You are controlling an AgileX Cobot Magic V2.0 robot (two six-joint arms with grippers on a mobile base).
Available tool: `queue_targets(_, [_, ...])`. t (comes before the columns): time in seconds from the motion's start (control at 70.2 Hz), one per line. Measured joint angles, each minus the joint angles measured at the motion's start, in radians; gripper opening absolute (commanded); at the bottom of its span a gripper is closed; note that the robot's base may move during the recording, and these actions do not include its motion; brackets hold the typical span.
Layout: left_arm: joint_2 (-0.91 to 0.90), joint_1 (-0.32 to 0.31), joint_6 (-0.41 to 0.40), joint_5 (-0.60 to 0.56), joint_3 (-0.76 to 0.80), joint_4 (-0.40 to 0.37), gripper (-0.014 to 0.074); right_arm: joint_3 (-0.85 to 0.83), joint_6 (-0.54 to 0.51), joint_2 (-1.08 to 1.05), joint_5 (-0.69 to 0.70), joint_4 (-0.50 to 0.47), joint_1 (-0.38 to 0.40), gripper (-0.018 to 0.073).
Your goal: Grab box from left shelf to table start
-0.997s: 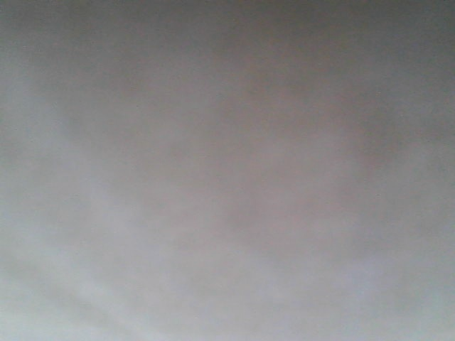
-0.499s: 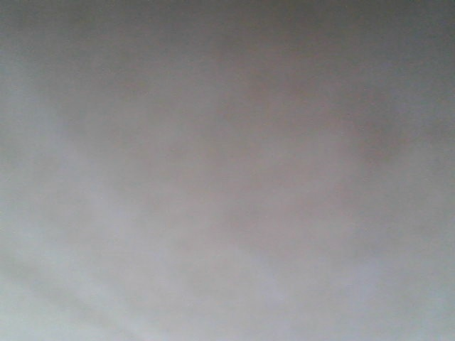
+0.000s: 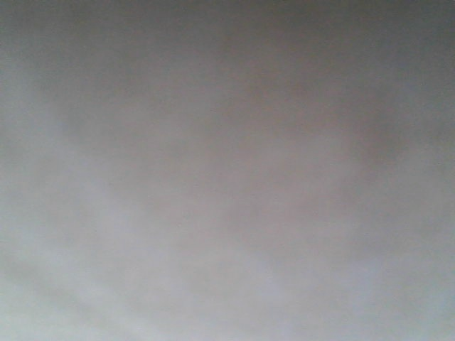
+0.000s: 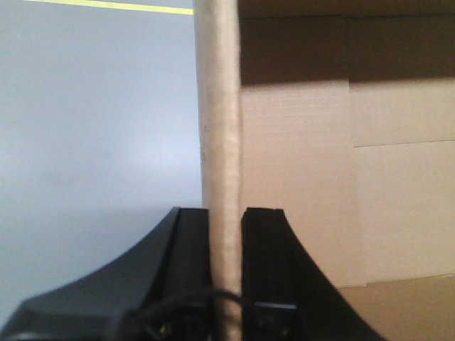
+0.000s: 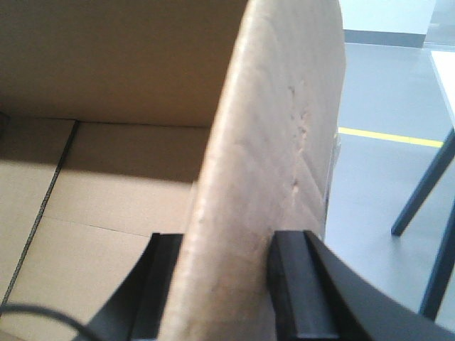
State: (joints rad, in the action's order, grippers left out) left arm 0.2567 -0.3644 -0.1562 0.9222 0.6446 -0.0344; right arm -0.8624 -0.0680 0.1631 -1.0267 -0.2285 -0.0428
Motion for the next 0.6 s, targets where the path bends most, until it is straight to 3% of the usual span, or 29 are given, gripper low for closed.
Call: queue_targets(0.598, [0.0,0.0,0.0,0.0,-0.002,0.0,-0.0093,0.0,0.0,0.0,0.0,0.0,0.0,0.0057])
